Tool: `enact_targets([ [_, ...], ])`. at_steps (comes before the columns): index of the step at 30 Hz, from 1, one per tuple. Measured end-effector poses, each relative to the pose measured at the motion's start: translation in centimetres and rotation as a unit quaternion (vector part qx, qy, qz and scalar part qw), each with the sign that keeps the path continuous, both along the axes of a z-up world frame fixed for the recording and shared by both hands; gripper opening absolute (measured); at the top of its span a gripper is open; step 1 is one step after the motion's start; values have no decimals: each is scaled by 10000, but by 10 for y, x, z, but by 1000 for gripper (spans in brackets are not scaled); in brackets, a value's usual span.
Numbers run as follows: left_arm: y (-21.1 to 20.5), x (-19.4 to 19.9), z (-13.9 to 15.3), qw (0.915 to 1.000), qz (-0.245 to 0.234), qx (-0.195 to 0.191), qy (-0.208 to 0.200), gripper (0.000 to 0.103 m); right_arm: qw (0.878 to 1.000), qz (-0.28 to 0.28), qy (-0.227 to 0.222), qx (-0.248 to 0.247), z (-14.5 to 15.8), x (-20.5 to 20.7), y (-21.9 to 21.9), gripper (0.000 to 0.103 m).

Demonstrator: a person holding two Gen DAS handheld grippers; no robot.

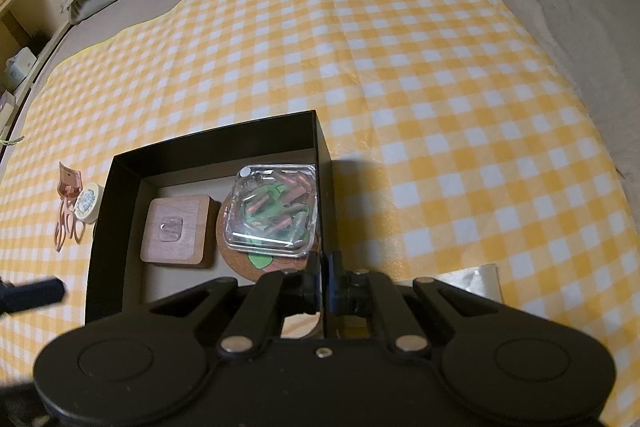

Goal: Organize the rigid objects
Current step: 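Move the left gripper to the white plug charger and grasp it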

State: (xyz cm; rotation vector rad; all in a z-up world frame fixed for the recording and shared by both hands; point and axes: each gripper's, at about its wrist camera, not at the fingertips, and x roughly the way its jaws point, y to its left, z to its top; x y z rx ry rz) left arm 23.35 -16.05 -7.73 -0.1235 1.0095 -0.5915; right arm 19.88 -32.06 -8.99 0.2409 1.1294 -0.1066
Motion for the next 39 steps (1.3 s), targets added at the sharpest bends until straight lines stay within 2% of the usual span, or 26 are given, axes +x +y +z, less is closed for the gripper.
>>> enact_targets([
  [4,24,6,12,9992,151,86,-372,102,10000,8,3,-17,0,0,0,4],
  [9,50,15,21,9936,222,504,-986,102,10000,2,3,-24,0,0,1,4],
  [15,80,29,18,9882,0,813,-1298,103,10000,14,2,-35,0,0,1,4],
  [21,92,40,-5,9866,-467,1105,-1104,103,10000,15,2,-38,0,0,1,4],
  [26,89,44,-31,9785,-1027,1501,-972,103,10000,30,2,-54,0,0,1,4],
  [29,87,45,-46,9731,-1453,1648,-686,99,10000,40,3,-57,0,-1,1,4],
  [34,85,48,-66,9660,-1682,1927,-388,89,10000,53,5,-69,0,-1,1,4],
  [39,79,49,-77,9622,-1783,2015,-419,85,10000,58,4,-58,0,-1,1,4],
])
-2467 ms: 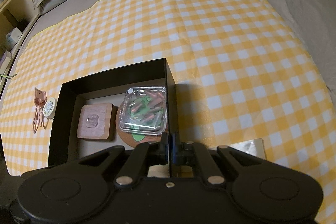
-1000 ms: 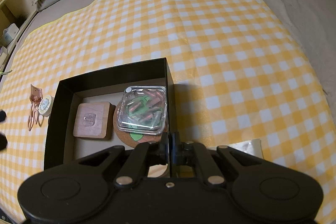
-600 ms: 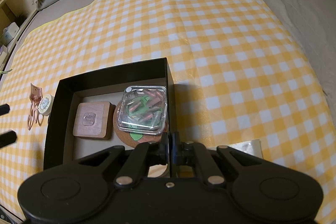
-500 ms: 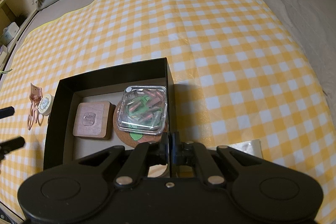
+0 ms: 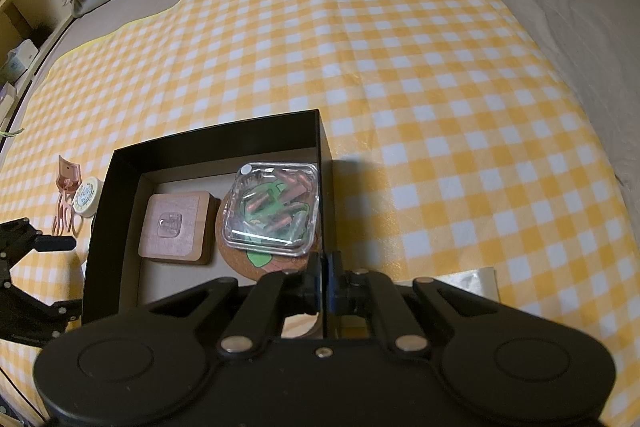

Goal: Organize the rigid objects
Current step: 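Move the left gripper to the white plug charger and grasp it, then carry the white charger into the box and open the left gripper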

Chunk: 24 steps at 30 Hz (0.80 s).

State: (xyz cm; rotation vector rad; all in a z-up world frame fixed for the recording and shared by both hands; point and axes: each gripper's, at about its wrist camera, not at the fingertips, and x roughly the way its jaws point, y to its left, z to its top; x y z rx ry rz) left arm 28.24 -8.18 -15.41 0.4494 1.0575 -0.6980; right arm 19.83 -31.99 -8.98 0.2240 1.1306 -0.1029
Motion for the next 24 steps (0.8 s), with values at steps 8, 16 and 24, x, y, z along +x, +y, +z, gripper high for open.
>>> enact_targets([
  [8,-11,7,-12,9999,8,-60,112,71,10000,8,-2,-3,0,0,1,4],
  [16,-7,13,-12,9983,466,-187,301,65,10000,20,8,-41,0,0,1,4],
  [24,18,21,2,9813,1623,-596,847,65,10000,17,5,-38,0,0,2,4],
])
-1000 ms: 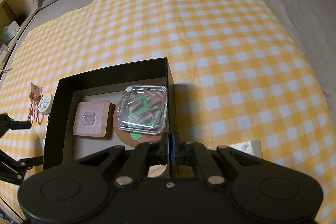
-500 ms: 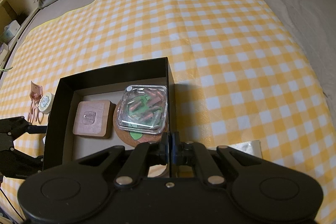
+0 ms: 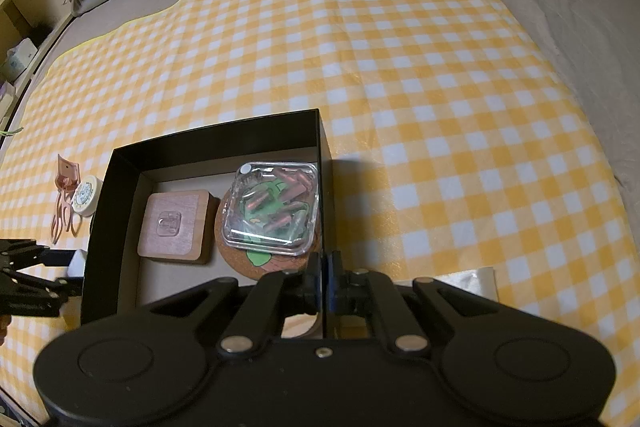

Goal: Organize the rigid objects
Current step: 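Carry the white charger into the box and open the left gripper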

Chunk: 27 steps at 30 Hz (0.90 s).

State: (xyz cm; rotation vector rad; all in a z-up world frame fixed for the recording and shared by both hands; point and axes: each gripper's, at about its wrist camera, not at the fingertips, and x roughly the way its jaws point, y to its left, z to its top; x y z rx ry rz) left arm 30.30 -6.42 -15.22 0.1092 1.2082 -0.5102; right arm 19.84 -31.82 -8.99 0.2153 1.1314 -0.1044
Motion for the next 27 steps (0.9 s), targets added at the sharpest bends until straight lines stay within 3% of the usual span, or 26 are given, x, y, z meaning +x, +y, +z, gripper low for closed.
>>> enact_targets([
  [5,-8,-9,32,9984,33,-488,-296,65,10000,12,2,-18,0,0,0,4],
  [9,-34,-23,59,9939,-440,-791,-631,65,10000,32,-5,-22,1,0,0,4],
  [12,-60,-35,63,9910,-791,-870,-645,65,10000,40,-8,-20,1,0,0,4],
  [20,-116,-45,42,9819,-1744,1,-735,65,10000,66,-11,-39,1,-1,1,4],
  [27,-132,-38,26,9750,-2110,224,-655,65,10000,78,-14,-34,1,-1,1,4],
])
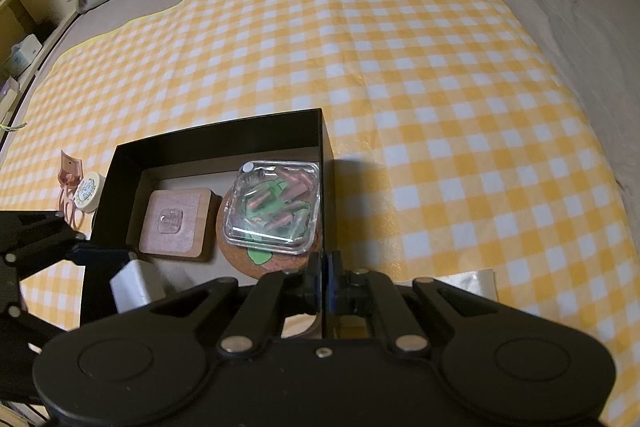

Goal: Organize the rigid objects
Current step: 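Carry the white charger into the box and open the left gripper, then move the left gripper to the black round tin and grasp it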

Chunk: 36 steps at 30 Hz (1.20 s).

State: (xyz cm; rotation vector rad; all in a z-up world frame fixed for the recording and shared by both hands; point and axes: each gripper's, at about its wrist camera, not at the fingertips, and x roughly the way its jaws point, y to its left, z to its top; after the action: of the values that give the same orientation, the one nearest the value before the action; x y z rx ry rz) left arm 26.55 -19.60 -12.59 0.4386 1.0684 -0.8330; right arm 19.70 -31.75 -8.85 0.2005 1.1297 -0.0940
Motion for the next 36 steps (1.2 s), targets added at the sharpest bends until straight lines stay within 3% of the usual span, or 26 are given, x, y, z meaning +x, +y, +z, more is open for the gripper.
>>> enact_targets([
  [4,-6,1,-6,9999,-23,107,87,69,10000,-4,1,8,0,0,-1,4],
  [6,-7,2,-6,9999,6,90,113,78,10000,4,2,11,0,0,0,4],
  [16,-1,-1,0,9998,168,-56,111,85,10000,4,4,13,0,0,0,4],
  [29,16,-13,24,9977,406,-522,149,94,10000,0,8,6,0,-1,1,4],
  [36,27,-26,46,9963,465,-719,-84,97,10000,-3,16,-9,0,-1,0,4],
])
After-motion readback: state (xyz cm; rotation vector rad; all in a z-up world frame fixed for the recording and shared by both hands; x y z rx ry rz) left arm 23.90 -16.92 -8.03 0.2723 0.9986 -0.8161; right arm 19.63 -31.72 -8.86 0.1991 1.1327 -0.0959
